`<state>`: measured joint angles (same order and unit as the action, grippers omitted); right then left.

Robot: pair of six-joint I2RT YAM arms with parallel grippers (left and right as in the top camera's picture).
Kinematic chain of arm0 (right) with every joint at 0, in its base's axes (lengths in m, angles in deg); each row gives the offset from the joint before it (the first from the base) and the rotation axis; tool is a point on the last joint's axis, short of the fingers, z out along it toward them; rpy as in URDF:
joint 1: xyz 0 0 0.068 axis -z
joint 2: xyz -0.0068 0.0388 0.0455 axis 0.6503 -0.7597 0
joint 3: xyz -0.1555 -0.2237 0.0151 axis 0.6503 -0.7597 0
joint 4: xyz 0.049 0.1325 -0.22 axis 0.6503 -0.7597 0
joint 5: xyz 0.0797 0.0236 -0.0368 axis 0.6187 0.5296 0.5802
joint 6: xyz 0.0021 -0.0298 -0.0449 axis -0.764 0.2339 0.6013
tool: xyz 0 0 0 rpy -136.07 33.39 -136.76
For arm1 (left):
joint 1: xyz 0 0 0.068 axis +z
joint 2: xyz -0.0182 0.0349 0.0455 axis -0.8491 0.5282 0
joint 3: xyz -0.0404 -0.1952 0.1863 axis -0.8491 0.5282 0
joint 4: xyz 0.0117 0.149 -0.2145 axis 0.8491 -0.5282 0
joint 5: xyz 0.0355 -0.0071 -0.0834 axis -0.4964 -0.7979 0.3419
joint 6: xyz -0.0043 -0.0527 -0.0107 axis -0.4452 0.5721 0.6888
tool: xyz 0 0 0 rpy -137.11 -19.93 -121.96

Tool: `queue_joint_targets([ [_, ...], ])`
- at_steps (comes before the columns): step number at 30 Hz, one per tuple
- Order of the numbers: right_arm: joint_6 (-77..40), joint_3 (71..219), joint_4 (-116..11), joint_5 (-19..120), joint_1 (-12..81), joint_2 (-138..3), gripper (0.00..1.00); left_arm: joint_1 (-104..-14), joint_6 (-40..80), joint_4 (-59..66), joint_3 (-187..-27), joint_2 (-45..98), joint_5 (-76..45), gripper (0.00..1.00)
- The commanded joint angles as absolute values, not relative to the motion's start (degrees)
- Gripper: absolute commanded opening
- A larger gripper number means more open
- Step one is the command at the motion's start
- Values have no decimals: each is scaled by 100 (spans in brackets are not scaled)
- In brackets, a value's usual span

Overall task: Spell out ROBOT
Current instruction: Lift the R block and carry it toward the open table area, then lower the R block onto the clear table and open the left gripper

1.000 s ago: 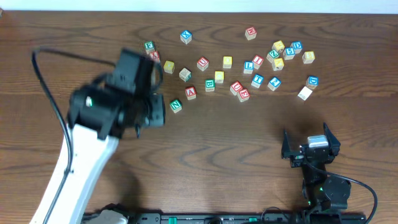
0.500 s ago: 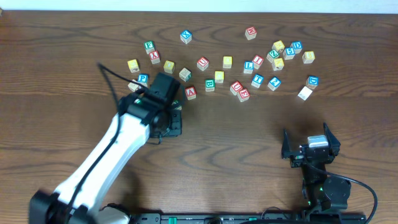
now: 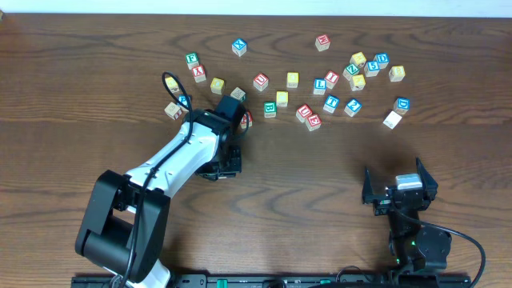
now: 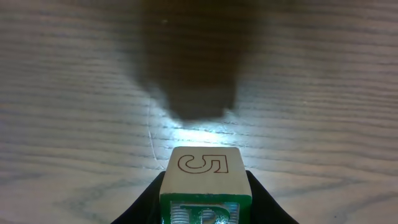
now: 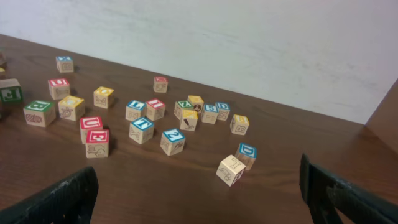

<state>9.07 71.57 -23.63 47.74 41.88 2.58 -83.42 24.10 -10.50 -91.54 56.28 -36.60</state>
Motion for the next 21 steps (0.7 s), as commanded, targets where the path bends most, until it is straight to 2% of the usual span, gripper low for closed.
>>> queue_joint_targets([
  [1, 815, 7152, -2393, 4750, 4206, 289, 99, -8359, 2439, -991, -9123, 5632, -3575, 8],
  [21, 815, 7152, -2393, 4750, 4206, 289, 99, -8361, 2439, -829, -9119, 5783, -3579, 7],
])
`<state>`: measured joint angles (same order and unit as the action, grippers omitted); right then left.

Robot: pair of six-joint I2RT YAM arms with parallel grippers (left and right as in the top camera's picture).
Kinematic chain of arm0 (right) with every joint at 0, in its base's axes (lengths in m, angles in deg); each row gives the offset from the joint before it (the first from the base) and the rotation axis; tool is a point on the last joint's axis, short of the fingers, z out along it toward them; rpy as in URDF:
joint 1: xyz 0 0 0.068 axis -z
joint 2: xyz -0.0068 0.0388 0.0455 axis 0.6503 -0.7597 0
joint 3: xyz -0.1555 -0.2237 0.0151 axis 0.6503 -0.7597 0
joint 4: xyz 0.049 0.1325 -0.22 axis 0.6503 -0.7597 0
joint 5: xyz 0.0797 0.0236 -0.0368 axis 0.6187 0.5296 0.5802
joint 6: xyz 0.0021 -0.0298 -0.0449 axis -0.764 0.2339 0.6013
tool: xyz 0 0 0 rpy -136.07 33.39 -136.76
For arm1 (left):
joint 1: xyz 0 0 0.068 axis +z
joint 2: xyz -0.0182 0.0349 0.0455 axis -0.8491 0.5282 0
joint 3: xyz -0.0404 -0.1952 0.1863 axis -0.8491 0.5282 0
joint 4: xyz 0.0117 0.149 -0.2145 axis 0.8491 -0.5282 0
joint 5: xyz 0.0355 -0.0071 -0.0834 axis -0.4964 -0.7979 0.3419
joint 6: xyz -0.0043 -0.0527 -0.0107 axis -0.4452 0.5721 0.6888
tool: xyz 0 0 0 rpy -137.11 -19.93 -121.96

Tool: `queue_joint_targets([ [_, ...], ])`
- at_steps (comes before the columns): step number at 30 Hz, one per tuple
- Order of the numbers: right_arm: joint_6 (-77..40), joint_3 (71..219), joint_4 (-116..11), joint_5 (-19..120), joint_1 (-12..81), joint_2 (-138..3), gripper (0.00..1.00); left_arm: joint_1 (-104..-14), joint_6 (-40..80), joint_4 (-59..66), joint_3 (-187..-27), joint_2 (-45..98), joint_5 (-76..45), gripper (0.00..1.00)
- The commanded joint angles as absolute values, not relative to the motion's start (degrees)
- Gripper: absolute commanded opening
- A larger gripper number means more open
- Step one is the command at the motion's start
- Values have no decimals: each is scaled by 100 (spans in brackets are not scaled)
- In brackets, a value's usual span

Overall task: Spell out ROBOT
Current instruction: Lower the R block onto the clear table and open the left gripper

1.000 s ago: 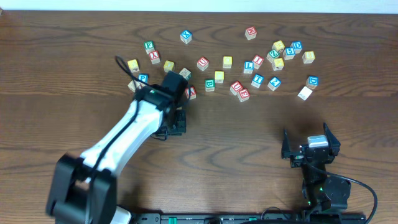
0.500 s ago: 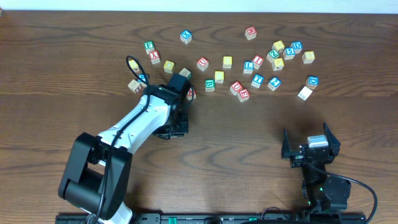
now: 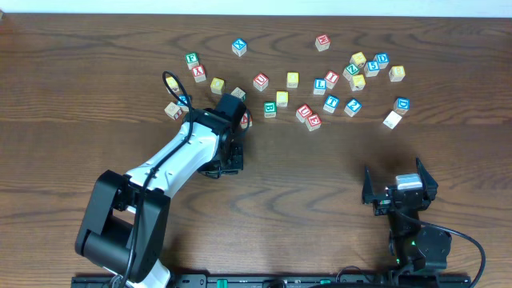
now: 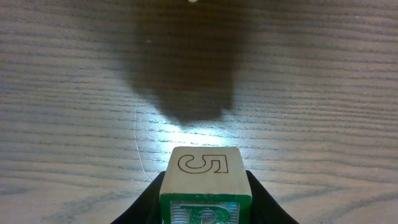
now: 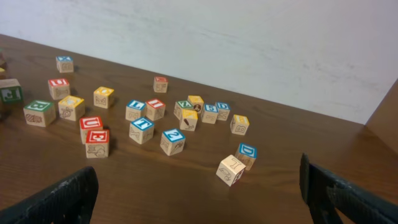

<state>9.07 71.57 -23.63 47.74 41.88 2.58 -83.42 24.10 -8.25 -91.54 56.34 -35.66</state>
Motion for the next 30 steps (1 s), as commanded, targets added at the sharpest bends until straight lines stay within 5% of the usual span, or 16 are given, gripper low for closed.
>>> queue_joint_targets([
  [1, 815, 7152, -2393, 4750, 4206, 289, 99, -8361, 2439, -814, -9110, 5805, -3577, 8],
  [30, 815, 7152, -2393, 4750, 4206, 289, 99, -8396, 2439, -29, -8745, 5809, -3802, 7],
])
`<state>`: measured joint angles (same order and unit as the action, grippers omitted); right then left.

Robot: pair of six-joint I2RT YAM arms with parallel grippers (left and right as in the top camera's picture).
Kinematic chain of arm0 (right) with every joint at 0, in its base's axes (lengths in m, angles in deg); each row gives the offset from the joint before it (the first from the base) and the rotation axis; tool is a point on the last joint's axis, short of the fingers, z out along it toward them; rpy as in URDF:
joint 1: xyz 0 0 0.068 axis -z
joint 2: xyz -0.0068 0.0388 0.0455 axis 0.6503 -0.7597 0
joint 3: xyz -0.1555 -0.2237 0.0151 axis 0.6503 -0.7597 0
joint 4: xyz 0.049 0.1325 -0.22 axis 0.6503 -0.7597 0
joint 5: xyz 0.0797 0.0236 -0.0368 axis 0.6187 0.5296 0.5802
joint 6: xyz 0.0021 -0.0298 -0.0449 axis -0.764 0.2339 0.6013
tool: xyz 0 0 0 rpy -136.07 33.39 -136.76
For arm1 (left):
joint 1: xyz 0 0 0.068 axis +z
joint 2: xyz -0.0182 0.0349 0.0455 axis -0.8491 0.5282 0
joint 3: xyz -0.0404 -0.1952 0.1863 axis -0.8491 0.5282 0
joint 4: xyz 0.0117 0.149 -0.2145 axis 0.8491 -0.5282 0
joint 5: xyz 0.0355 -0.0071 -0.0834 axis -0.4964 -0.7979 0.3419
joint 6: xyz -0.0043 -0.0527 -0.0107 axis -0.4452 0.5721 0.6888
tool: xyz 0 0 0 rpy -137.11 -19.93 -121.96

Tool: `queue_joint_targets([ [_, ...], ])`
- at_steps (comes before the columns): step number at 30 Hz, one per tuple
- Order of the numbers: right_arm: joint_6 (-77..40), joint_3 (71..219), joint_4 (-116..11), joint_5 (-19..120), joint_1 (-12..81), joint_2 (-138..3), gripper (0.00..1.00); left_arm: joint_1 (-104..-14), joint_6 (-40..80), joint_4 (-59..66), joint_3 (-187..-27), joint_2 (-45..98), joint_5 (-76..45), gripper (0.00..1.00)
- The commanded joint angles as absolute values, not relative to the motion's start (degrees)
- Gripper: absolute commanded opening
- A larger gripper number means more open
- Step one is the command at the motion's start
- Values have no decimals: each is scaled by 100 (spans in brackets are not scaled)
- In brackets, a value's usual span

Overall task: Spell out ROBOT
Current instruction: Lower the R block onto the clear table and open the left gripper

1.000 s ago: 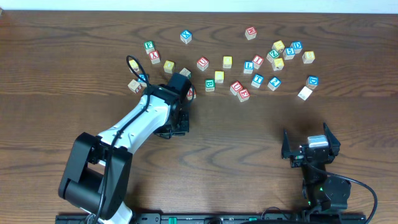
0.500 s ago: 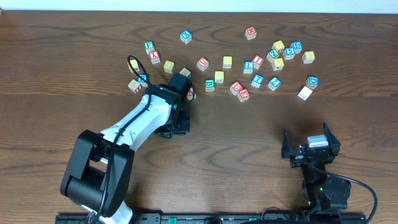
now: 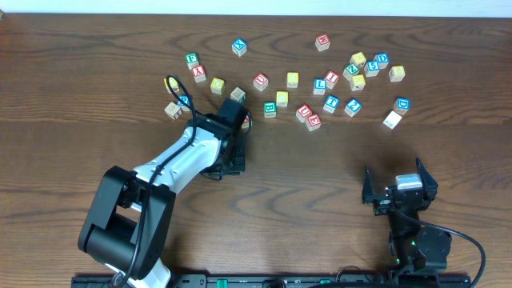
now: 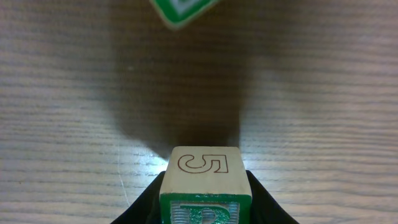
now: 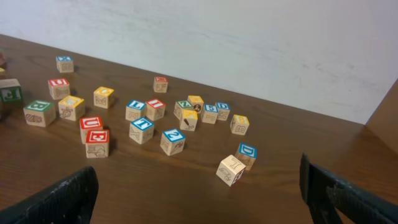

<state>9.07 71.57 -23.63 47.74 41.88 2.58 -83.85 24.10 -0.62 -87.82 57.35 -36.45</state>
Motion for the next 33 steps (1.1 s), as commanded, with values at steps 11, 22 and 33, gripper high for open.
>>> queue_joint_targets([
  [11, 815, 7152, -2393, 4750, 4206, 289, 99, -8501, 2592, 192, -8546, 5809, -4097, 8],
  [22, 815, 7152, -2393, 4750, 4206, 289, 99, -8554, 2590, 262, -8531, 5809, -4099, 7],
  [33, 815, 7152, -2393, 4750, 4206, 289, 99, -8554, 2633, 550, -8326, 5809, -4097, 7],
])
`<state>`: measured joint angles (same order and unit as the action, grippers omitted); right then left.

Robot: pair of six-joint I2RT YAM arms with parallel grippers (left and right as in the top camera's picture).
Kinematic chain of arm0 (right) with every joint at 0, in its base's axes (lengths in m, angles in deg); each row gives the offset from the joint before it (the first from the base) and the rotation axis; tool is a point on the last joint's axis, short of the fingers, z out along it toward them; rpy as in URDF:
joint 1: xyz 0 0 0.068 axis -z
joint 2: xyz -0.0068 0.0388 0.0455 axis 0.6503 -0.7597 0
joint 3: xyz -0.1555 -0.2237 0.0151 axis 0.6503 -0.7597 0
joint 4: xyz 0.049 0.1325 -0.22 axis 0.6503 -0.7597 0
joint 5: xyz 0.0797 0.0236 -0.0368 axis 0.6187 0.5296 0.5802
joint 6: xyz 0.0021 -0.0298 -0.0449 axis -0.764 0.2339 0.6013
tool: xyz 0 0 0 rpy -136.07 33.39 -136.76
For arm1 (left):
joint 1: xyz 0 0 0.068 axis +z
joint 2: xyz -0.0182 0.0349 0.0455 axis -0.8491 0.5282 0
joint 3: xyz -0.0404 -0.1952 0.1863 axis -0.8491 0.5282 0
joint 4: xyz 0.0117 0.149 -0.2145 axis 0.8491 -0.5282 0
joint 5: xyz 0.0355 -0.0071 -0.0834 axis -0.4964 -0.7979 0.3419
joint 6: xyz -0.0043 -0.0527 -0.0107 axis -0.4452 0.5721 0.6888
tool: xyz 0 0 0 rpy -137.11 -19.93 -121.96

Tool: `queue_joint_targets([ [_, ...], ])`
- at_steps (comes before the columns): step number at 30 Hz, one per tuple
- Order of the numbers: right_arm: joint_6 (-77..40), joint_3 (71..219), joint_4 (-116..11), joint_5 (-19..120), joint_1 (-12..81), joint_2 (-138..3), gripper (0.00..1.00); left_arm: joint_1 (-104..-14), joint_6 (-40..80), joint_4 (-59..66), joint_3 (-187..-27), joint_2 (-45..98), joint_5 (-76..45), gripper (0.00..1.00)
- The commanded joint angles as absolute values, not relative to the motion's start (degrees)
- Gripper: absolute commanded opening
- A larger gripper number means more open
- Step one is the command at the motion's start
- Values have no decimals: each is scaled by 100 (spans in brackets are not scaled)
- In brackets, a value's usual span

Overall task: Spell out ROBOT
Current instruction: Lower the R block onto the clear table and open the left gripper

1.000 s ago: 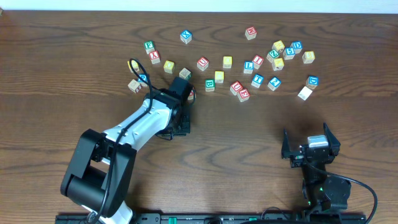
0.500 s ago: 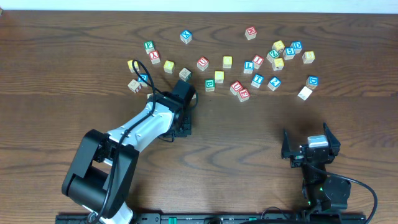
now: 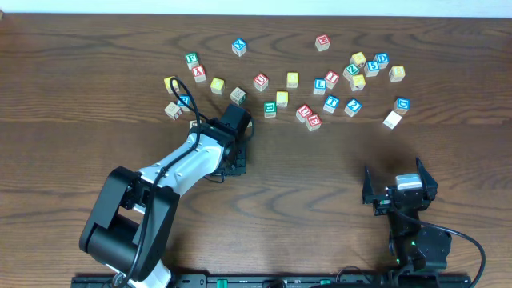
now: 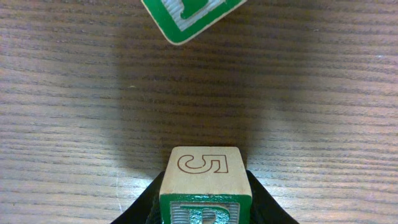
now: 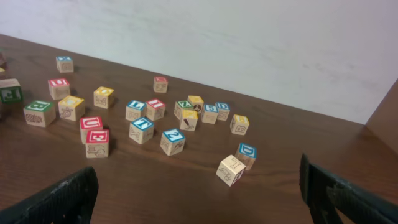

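My left gripper (image 4: 205,190) is shut on a wooden block (image 4: 204,171) with a green R face toward the camera and a 5 on its upper side, held close over the bare wood. A second green-faced block (image 4: 189,14) lies just ahead, cut by the top edge. From the overhead camera the left arm (image 3: 196,156) covers the held block, its wrist just below the scattered letter blocks (image 3: 282,98). Near the front right edge my right gripper (image 5: 199,193) rests open, nothing between its fingers (image 5: 62,199).
Many loose letter blocks lie across the far half of the table (image 3: 320,176), from a green one (image 3: 191,58) at the left to a pale one (image 3: 391,119) at the right. The right wrist view shows them before a white wall (image 5: 249,43).
The left gripper, still holding the R block, has shifted slightly farther; the green block ahead shows more fully at the top. The bright patch under the held block is gone. The right arm is unchanged.
The left gripper held the R block over bare wood with a bright patch and a shadow ahead. The shadow then grew, a green block's corner entered at the top, and now that block shows more. The right gripper stayed open and still throughout.
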<state>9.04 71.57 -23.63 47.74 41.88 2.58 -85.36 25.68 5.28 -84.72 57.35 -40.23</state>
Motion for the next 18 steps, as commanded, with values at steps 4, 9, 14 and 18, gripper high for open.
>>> queue_joint_targets([
  [4, 815, 7152, -2393, 4750, 4206, 289, 99, -8554, 2633, 550, -8326, 5809, -4095, 7],
  [9, 815, 7152, -2393, 4750, 4206, 289, 99, -8554, 2633, 546, -8326, 5809, -4095, 15],
  [14, 815, 7152, -2393, 4750, 4206, 289, 99, -8554, 2633, 528, -8334, 5809, -4093, 34],
  [18, 815, 7152, -2393, 4750, 4206, 289, 99, -8554, 2635, 506, -8341, 5809, -4091, 43],
])
